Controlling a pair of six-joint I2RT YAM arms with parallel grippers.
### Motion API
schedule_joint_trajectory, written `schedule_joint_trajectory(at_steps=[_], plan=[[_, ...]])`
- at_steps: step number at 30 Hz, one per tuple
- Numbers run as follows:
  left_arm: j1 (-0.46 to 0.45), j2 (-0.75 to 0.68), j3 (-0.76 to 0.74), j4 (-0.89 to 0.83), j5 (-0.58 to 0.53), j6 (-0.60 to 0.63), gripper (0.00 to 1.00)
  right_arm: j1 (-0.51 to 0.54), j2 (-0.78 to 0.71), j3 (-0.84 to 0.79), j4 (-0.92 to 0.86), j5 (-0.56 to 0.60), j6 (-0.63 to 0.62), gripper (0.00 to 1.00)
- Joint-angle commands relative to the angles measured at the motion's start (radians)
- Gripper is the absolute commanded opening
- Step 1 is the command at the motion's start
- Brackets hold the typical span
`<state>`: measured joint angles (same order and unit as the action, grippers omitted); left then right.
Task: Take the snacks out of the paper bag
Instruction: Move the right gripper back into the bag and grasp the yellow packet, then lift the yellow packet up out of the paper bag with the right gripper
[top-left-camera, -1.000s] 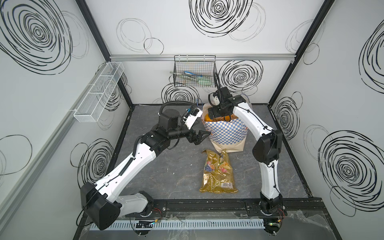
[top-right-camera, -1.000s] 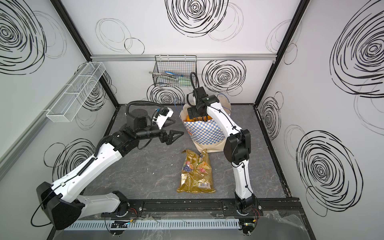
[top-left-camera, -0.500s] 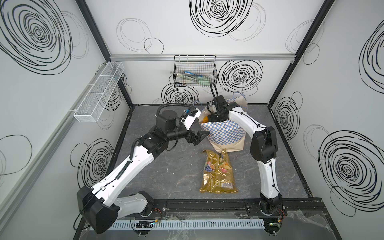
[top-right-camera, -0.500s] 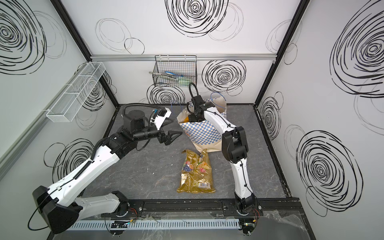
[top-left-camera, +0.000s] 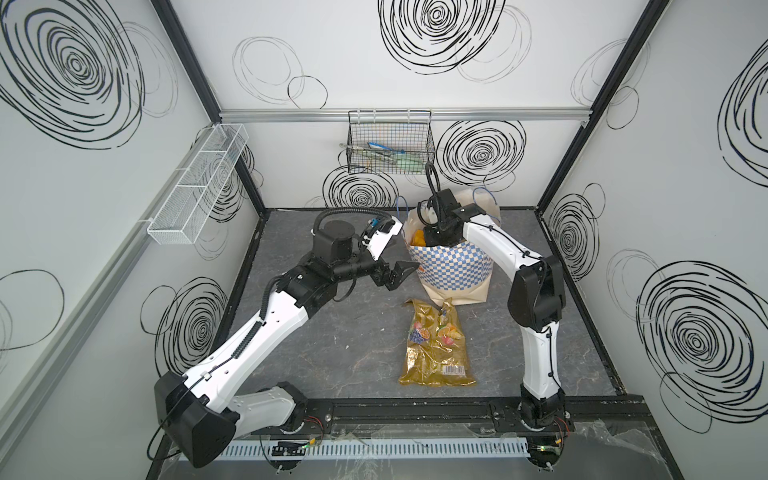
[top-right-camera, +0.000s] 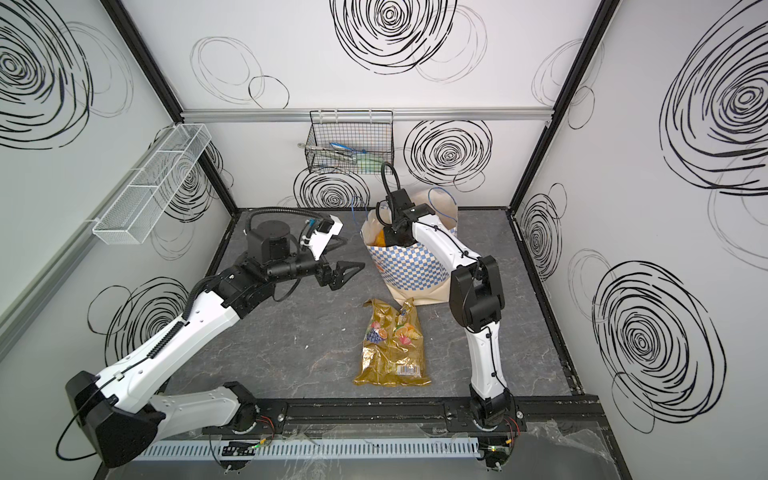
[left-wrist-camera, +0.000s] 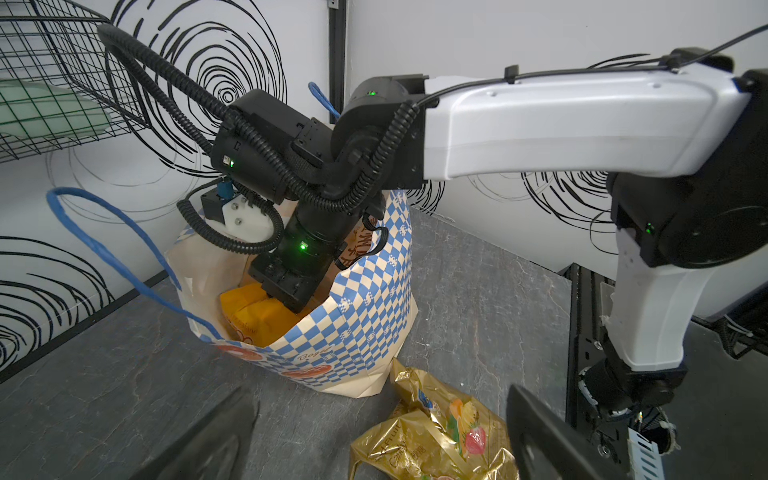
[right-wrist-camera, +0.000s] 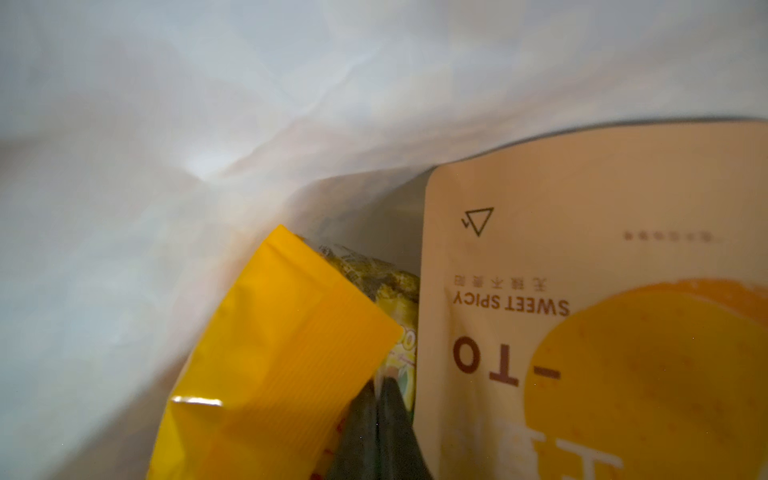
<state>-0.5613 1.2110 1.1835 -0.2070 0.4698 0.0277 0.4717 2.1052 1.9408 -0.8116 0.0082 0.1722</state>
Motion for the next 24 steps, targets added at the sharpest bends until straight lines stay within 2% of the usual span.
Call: schedule_joint_trajectory(at_steps=[1,2,8,24], plan=[[-0.005,-0.008,-0.012,0.053,-0.002,0.016,0.96,-0.010,-0.073,0.030,-0.061,0.043,-0.005,0.02],[-0.005,-0.008,-0.013,0.052,-0.002,0.015,0.96,-0.010,-0.080,0.042,-0.061,0.049,-0.004,0.00],[-0.006,-0.011,-0.014,0.054,-0.003,0.017,0.96,-0.011,-0.129,0.098,-0.056,0.070,0.005,0.00],[-0.013,-0.014,-0.018,0.058,-0.003,0.014,0.96,-0.014,-0.246,0.114,0.099,0.087,-0.019,0.00]])
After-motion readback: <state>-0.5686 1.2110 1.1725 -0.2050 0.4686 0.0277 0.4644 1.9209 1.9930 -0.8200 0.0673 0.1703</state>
